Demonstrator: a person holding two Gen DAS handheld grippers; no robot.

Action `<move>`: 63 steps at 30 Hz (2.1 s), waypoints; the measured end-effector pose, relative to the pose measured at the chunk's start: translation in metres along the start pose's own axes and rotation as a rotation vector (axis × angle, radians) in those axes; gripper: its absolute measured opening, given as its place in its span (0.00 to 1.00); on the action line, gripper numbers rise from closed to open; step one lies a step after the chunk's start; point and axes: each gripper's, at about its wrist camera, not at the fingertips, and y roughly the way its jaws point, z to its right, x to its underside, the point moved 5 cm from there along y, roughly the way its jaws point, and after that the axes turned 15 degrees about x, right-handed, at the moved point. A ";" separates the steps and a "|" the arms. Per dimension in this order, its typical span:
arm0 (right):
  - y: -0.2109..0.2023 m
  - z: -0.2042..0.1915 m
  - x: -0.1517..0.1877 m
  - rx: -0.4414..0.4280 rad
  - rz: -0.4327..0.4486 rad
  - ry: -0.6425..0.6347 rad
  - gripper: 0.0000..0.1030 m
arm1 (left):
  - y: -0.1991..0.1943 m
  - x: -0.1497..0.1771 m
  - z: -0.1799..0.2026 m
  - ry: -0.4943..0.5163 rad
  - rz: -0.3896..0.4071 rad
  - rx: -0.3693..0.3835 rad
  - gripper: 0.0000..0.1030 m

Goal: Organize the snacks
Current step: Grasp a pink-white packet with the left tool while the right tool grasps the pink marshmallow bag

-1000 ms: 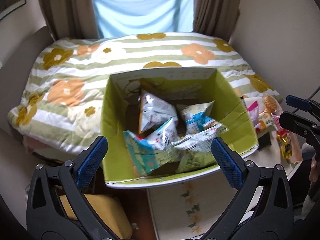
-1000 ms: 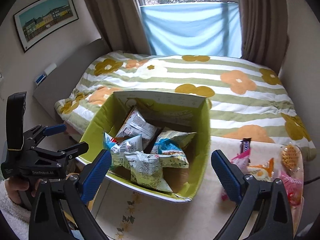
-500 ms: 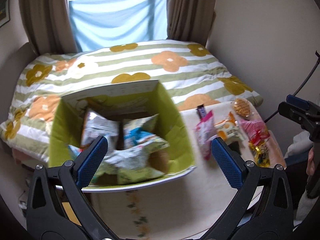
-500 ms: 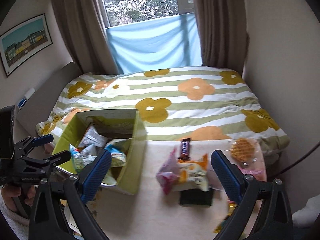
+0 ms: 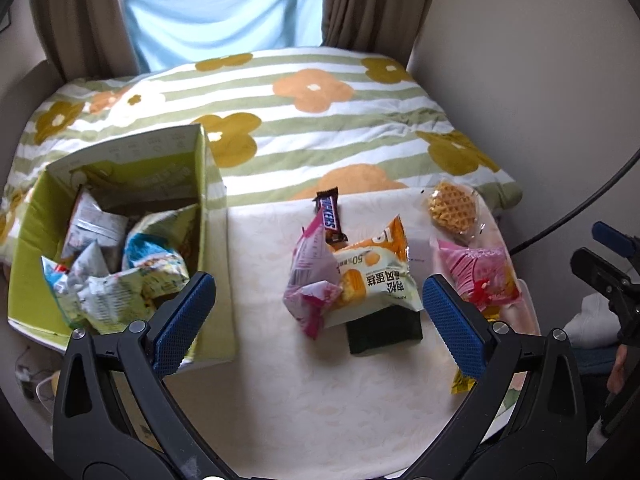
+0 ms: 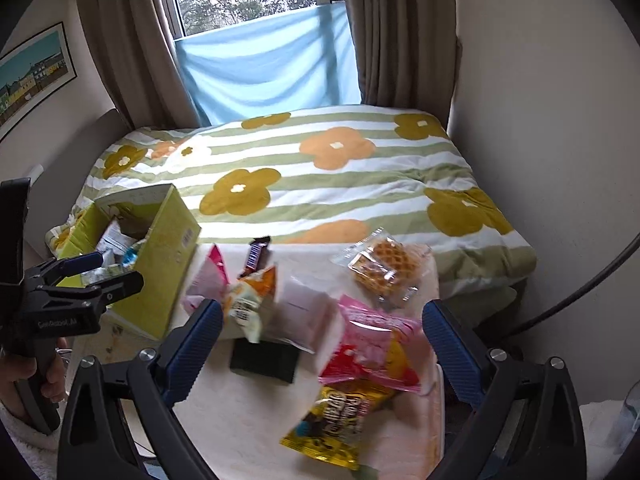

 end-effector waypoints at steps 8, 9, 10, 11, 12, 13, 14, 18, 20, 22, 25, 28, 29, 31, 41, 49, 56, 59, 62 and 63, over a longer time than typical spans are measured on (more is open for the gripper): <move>0.046 0.030 0.025 -0.003 -0.105 0.050 0.97 | 0.051 0.002 -0.006 0.055 -0.120 -0.089 0.99; 0.051 0.031 0.027 -0.005 -0.116 0.057 0.97 | 0.060 0.003 -0.009 0.065 -0.147 -0.099 0.98; 0.058 0.032 0.030 -0.007 -0.131 0.066 0.97 | 0.070 0.004 -0.013 0.075 -0.179 -0.110 0.98; 0.062 0.032 0.032 -0.010 -0.140 0.073 0.97 | 0.076 0.005 -0.015 0.081 -0.202 -0.119 0.97; 0.067 0.033 0.034 -0.011 -0.151 0.081 0.97 | 0.085 0.007 -0.019 0.088 -0.237 -0.135 0.95; 0.071 0.033 0.036 -0.011 -0.161 0.088 0.97 | 0.092 0.009 -0.023 0.094 -0.266 -0.144 0.94; 0.076 0.033 0.038 -0.013 -0.175 0.097 0.97 | 0.098 0.011 -0.026 0.101 -0.293 -0.148 0.93; 0.094 0.030 0.045 -0.017 -0.218 0.118 0.97 | 0.122 0.023 -0.034 0.169 -0.404 -0.201 0.90; 0.101 0.028 0.047 -0.011 -0.239 0.123 0.97 | 0.127 0.024 -0.033 0.203 -0.428 -0.205 0.90; 0.106 0.028 0.047 -0.005 -0.251 0.128 0.97 | 0.131 0.023 -0.032 0.219 -0.441 -0.204 0.90; 0.110 0.029 0.049 0.005 -0.268 0.131 0.97 | 0.139 0.021 -0.033 0.256 -0.453 -0.233 0.90; 0.114 0.030 0.052 0.013 -0.284 0.137 0.97 | 0.143 0.018 -0.034 0.295 -0.455 -0.252 0.90; 0.115 0.030 0.053 0.014 -0.288 0.139 0.97 | 0.144 0.017 -0.035 0.304 -0.457 -0.258 0.90; 0.117 0.030 0.054 0.020 -0.296 0.143 0.97 | 0.146 0.016 -0.035 0.321 -0.460 -0.264 0.90; 0.126 0.028 0.056 0.024 -0.318 0.164 0.97 | 0.168 0.026 -0.041 0.326 -0.542 -0.217 0.51; 0.138 0.028 0.062 0.036 -0.354 0.175 0.97 | 0.168 0.026 -0.043 0.334 -0.527 -0.197 0.36; 0.154 0.025 0.064 0.051 -0.376 0.175 0.97 | 0.155 0.018 -0.040 0.317 -0.476 -0.188 0.35; 0.163 0.021 0.066 0.055 -0.390 0.167 0.97 | 0.149 0.017 -0.039 0.305 -0.463 -0.180 0.35; 0.173 0.018 0.071 0.062 -0.416 0.174 0.96 | 0.143 0.017 -0.038 0.294 -0.451 -0.172 0.35; 0.175 0.018 0.072 0.063 -0.422 0.181 0.91 | 0.140 0.017 -0.036 0.291 -0.449 -0.170 0.35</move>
